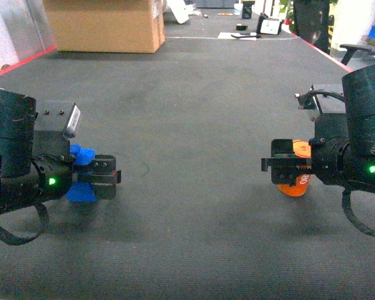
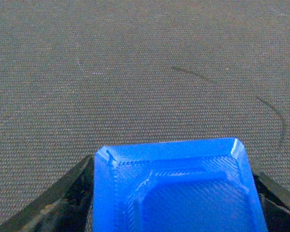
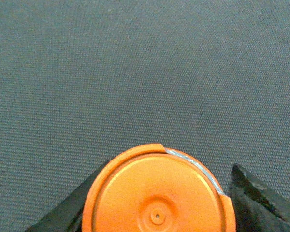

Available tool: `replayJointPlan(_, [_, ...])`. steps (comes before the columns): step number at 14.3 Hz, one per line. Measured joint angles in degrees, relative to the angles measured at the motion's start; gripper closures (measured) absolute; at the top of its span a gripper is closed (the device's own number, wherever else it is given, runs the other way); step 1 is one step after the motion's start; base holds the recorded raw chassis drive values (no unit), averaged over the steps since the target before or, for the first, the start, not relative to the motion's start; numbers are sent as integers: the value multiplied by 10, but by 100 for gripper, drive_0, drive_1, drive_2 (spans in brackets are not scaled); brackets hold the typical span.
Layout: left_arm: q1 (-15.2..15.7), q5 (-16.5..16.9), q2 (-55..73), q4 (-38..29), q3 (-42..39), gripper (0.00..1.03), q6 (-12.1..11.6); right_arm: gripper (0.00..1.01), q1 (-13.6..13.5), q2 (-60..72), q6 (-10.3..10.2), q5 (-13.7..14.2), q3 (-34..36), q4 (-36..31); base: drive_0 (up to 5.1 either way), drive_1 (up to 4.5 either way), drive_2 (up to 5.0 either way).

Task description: Sort blue parts and orange caps into right shelf containers

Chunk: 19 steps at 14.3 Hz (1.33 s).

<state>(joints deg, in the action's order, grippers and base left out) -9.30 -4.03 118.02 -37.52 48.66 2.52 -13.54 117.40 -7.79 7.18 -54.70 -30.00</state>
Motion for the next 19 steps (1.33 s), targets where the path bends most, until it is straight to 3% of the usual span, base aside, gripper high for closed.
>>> replayJointPlan(2, [0, 0, 0, 3, 0, 47, 0, 54, -3, 0, 4, 1, -2, 4, 0, 0, 0])
replayJointPlan(3, [0, 0, 0, 0, 0, 57, 1, 55, -3, 0, 5, 1, -3, 5, 0, 0, 0])
replayJointPlan(5, [0, -5, -6, -21, -8, 59, 1, 55, -3, 0, 8, 1, -3, 1, 0, 0, 0])
replayJointPlan(7, [0, -24, -76, -79, -52, 59, 16, 55, -3, -45, 2, 9, 46, -62, 0, 0, 0])
replayJointPlan(9, [-1, -53, -197, -118, -108, 59, 15, 55, -7, -146, 2, 31, 104, -122, 0, 0, 0])
replayJointPlan(11, [-6, -90, -341, -127, -184, 59, -16, 55, -23, -265, 23, 55, 181, -156, 0, 0, 0])
replayJointPlan(14, [-43, -138, -564, -58, -237, 59, -71, 55, -67, -464, 68, 116, 262, -144, 0, 0, 0])
replayJointPlan(17, [-82, -187, -720, 5, -257, 59, -93, 55, -103, -613, 101, 172, 291, -100, 0, 0, 0])
replayJointPlan(19, [-86, -193, -746, 5, -263, 59, -107, 55, -105, -629, 123, 173, 293, -92, 0, 0, 0])
